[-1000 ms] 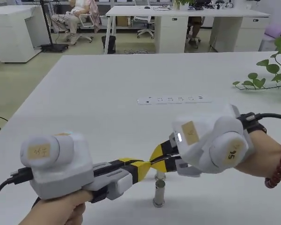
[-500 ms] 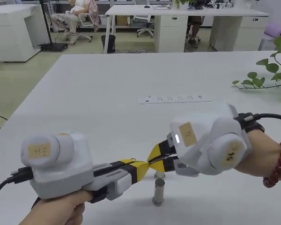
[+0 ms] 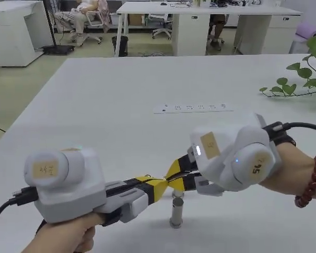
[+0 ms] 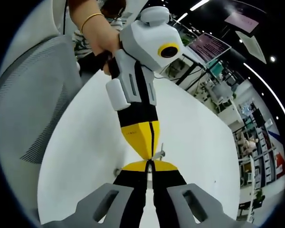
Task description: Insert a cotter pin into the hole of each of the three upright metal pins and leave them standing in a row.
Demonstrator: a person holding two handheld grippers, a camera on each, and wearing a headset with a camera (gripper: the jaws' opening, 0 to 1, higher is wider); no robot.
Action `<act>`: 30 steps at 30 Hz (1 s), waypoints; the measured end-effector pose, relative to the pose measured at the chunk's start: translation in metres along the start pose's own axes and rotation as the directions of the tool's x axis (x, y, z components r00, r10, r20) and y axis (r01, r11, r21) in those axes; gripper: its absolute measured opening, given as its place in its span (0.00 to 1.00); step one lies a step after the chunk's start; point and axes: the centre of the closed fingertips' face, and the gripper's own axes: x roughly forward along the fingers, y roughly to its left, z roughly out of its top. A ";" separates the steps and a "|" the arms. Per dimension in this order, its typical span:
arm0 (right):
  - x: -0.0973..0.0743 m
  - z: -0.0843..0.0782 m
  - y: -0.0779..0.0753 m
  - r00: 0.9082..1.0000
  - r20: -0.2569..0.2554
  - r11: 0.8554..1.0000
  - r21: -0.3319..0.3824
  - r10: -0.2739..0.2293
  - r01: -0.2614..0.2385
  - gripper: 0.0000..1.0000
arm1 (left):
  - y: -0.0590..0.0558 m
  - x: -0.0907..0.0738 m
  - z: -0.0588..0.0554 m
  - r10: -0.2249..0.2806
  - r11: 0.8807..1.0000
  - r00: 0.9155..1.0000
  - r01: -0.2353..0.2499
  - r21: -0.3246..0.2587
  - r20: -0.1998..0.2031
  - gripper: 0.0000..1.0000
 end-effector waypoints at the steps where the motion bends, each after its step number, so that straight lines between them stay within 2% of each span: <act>1: 0.000 0.000 -0.001 1.000 0.007 1.000 0.010 -0.006 0.006 0.04 | 0.001 0.000 0.001 0.000 1.000 1.000 0.000 0.003 0.003 0.00; 3: -0.001 0.001 -0.001 1.000 0.026 0.999 0.034 -0.008 0.007 0.04 | 0.001 -0.001 0.001 0.000 1.000 1.000 0.000 0.010 0.004 0.00; 4: -0.001 0.002 -0.001 0.999 0.041 0.997 0.080 -0.006 0.003 0.06 | 0.002 -0.001 0.001 0.000 1.000 1.000 0.000 0.012 0.004 0.00; 7: -0.001 0.003 -0.001 0.997 0.071 0.990 0.144 0.001 -0.011 0.09 | 0.003 -0.003 0.001 -0.002 0.999 1.000 0.002 0.040 -0.001 0.00; 10: -0.003 0.001 -0.002 0.995 0.095 0.975 0.221 0.003 -0.025 0.10 | 0.003 -0.004 -0.001 0.000 0.997 1.000 0.001 0.075 -0.007 0.00; 12: -0.005 -0.001 -0.004 0.993 0.116 0.956 0.290 0.003 -0.036 0.11 | 0.003 -0.004 -0.002 0.001 0.996 1.000 0.000 0.092 -0.011 0.00; 16: -0.008 -0.005 -0.003 0.985 0.172 0.909 0.406 0.028 -0.097 0.11 | 0.003 -0.004 -0.006 -0.008 0.988 1.000 0.012 0.151 -0.030 0.00; 17: -0.010 -0.005 -0.002 0.981 0.193 0.887 0.446 0.034 -0.118 0.12 | 0.002 -0.005 -0.007 -0.013 0.986 0.999 0.018 0.163 -0.034 0.00; 18: -0.010 -0.005 -0.001 0.977 0.209 0.872 0.469 0.042 -0.138 0.12 | 0.001 -0.005 -0.007 -0.018 0.985 0.999 0.024 0.172 -0.036 0.00; 19: -0.011 -0.005 0.000 0.970 0.235 0.849 0.500 0.054 -0.169 0.13 | 0.001 -0.005 -0.008 -0.023 0.984 0.999 0.030 0.178 -0.040 0.00; 21: -0.013 -0.006 0.000 0.964 0.260 0.821 0.539 0.051 -0.189 0.13 | 0.000 -0.005 -0.009 -0.031 0.982 0.998 0.039 0.183 -0.045 0.00; 22: -0.014 -0.006 -0.001 0.959 0.280 0.800 0.564 0.047 -0.204 0.15 | 0.000 -0.005 -0.010 -0.038 0.981 0.998 0.046 0.189 -0.050 0.00; 23: -0.015 -0.006 -0.001 0.957 0.287 0.794 0.570 0.047 -0.210 0.16 | -0.001 -0.005 -0.011 -0.043 0.979 0.998 0.052 0.195 -0.053 0.00; 24: -0.017 -0.004 0.001 0.947 0.318 0.773 0.587 0.053 -0.240 0.16 | -0.002 -0.005 -0.011 -0.051 0.979 0.997 0.061 0.195 -0.053 0.00; 26: -0.019 -0.002 0.005 0.934 0.350 0.752 0.594 0.078 -0.285 0.16 | -0.005 -0.005 -0.012 -0.069 0.977 0.996 0.078 0.201 -0.053 0.00; 27: -0.020 -0.004 0.005 0.935 0.347 0.748 0.601 0.075 -0.283 0.16 | -0.007 -0.005 -0.012 -0.075 0.975 0.996 0.085 0.204 -0.054 0.00; 28: -0.020 -0.005 0.006 0.932 0.352 0.751 0.594 0.080 -0.289 0.17 | -0.009 -0.005 -0.012 -0.088 0.972 0.994 0.099 0.211 -0.058 0.00; 29: -0.021 -0.003 0.008 0.924 0.370 0.746 0.589 0.095 -0.312 0.17 | -0.011 -0.005 -0.013 -0.100 0.970 0.993 0.110 0.217 -0.058 0.00; 30: -0.022 -0.003 0.010 0.921 0.377 0.724 0.609 0.097 -0.325 0.17 | -0.012 -0.005 -0.013 -0.109 0.969 0.992 0.119 0.217 -0.059 0.00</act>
